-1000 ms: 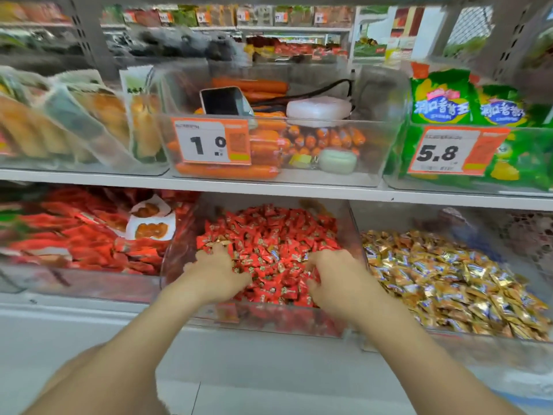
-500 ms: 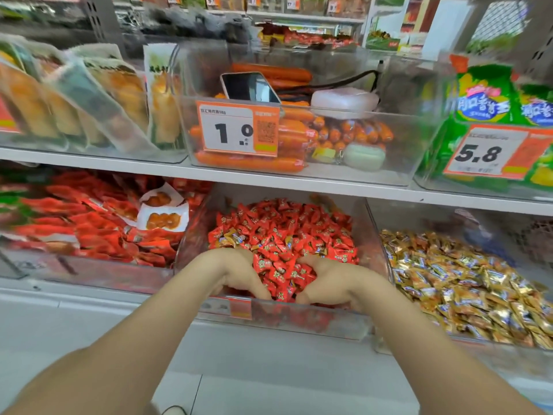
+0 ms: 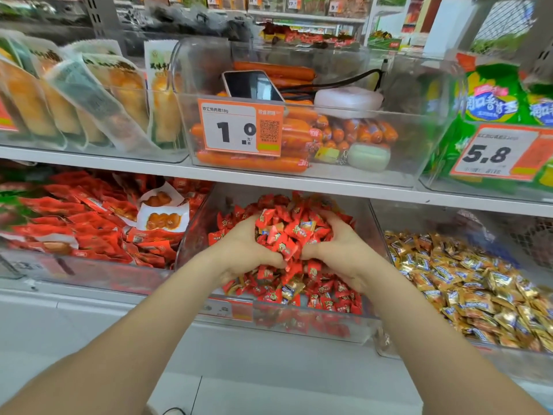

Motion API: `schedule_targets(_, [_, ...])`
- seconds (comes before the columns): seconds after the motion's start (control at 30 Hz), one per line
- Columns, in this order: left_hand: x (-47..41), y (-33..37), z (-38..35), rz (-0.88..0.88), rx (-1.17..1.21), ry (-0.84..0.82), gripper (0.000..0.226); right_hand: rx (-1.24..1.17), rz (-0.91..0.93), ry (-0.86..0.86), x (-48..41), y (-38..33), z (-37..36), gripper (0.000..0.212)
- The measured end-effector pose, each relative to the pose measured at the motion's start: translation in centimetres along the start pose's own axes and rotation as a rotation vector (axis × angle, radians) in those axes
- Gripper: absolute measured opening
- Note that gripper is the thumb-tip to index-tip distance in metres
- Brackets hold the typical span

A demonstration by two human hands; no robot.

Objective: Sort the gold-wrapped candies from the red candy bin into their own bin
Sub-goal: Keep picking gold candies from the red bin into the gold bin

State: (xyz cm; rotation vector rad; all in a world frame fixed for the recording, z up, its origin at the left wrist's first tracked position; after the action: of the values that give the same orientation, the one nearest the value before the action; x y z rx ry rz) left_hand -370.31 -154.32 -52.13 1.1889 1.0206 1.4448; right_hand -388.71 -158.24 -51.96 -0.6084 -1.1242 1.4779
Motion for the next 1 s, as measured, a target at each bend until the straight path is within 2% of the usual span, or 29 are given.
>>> schedule_targets(0.07, [0.3, 0.4, 0.4, -0.061, -0.22, -0.046, 0.07, 0.161, 0.038, 0.041, 0.5, 0.0, 1.0, 0.085])
schedule_targets(0.17, [0.6, -0.1, 0.5, -0.127, -0.616, -0.147, 0.091, 0.686, 0.14, 0.104, 1.8, -0.1, 1.8, 0.071])
schedule_targets(0.27, [1.2, -0.7, 0.7, -0.16, -0.716, -0.217, 0.084, 1.02, 0.201, 0.131, 3.0, -0.1, 1.6, 0.066])
schedule_targets(0.43, [1.5, -1.3, 2.0, -0.18, -0.887, -0.198, 0.062, 1.168, 0.19, 0.134, 4.3, -0.4, 2.0, 0.044])
schedule_targets(0.5, [1.4, -1.3, 2.3, -0.206, -0.957, -0.14, 0.053, 1.112, 0.257, 0.148, 4.4, -0.8, 1.9, 0.038])
schedule_targets(0.6, [1.3, -0.7, 2.2, -0.315, -0.931, -0.101, 0.038, 0.918, 0.322, -0.068, 4.0, -0.8, 0.3, 0.03])
schedule_targets(0.67, [1.3, 0.0, 1.5, -0.41, -0.807, -0.11, 0.041, 0.977, 0.315, -0.142, 3.6, 0.1, -0.6, 0.016])
schedule_targets(0.7, [1.3, 0.4, 1.0, -0.458, -0.753, -0.111, 0.043, 1.032, 0.316, -0.116, 3.2, 0.6, -0.7, 0.016])
schedule_targets(0.77, [1.2, 0.5, -0.3, -0.498, -0.74, -0.146, 0.046, 1.122, 0.299, -0.048, 2.5, 1.2, -0.8, 0.031])
schedule_targets(0.87, [-0.1, -1.1, -1.6, -0.412, -0.921, -0.238, 0.047, 1.125, 0.253, -0.069, 1.8, 1.5, -1.3, 0.037])
schedule_targets(1.0, [-1.2, -1.4, -1.4, -0.339, -0.981, -0.211, 0.022, 1.054, 0.222, -0.148, 2.6, 1.0, 0.4, 0.029])
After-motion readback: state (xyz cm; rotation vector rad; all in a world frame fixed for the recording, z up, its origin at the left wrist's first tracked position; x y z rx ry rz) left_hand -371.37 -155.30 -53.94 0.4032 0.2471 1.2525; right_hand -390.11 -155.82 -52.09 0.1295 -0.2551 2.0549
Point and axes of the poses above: each hand's wrist, its own x-axis away from the middle knuckle, its own z-axis out of the back of the hand, y = z × x, the point moved 5 cm from there along -x, towards the middle knuckle, and after that the axes turned 10 degrees about x, right-handed, at the moved point
